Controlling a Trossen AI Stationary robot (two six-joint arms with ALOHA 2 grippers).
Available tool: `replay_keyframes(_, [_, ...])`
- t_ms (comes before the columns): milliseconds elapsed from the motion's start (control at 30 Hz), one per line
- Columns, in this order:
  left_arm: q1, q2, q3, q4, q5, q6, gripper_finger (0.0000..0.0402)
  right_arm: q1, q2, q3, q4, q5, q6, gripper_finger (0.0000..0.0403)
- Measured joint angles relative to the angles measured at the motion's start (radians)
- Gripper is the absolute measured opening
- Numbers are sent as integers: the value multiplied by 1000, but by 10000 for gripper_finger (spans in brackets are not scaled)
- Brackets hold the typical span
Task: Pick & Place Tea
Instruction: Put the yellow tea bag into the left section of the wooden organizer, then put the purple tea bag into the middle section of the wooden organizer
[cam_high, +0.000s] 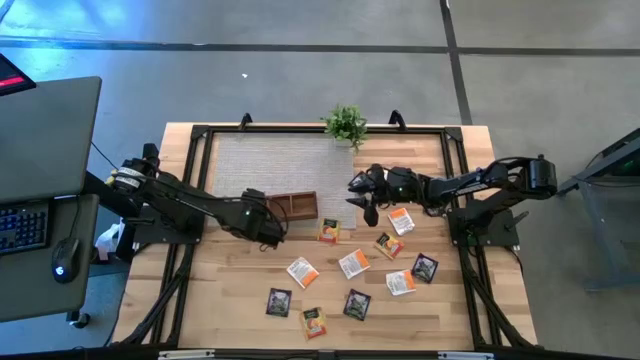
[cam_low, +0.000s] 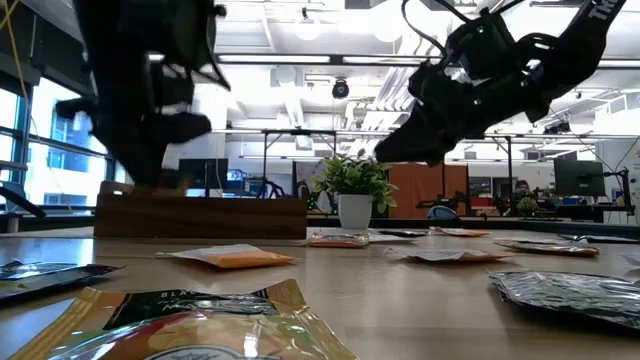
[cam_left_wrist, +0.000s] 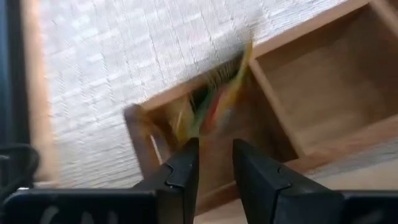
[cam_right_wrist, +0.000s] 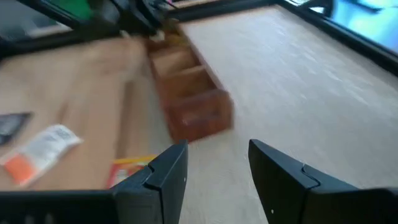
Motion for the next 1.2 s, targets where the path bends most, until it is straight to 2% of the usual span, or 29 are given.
replay_keyframes(200, [0,-1,155,-194,-4,25,85,-30,0,0,-98,167,12,167])
replay_keyframes(367, [0,-1,216,-265,-27,59,85,-87,0,0,-218,224,15,167])
replay_keyframes(533, [0,-1,235,-280,-99,130,85,-149,29,1,-227,201,7,167])
replay_keyframes(700, [0,-1,251,-285,-105,149,85,-199,83,15,-248,177,-19,167])
replay_keyframes(833, [0,-1,250,-287,-105,156,85,-221,155,107,-322,160,-28,167])
replay_keyframes(1033, [0,-1,250,-287,-105,156,85,-229,287,272,-548,228,-45,167])
replay_keyframes(1200, [0,-1,250,-290,-105,157,85,-233,335,320,-626,219,-20,166])
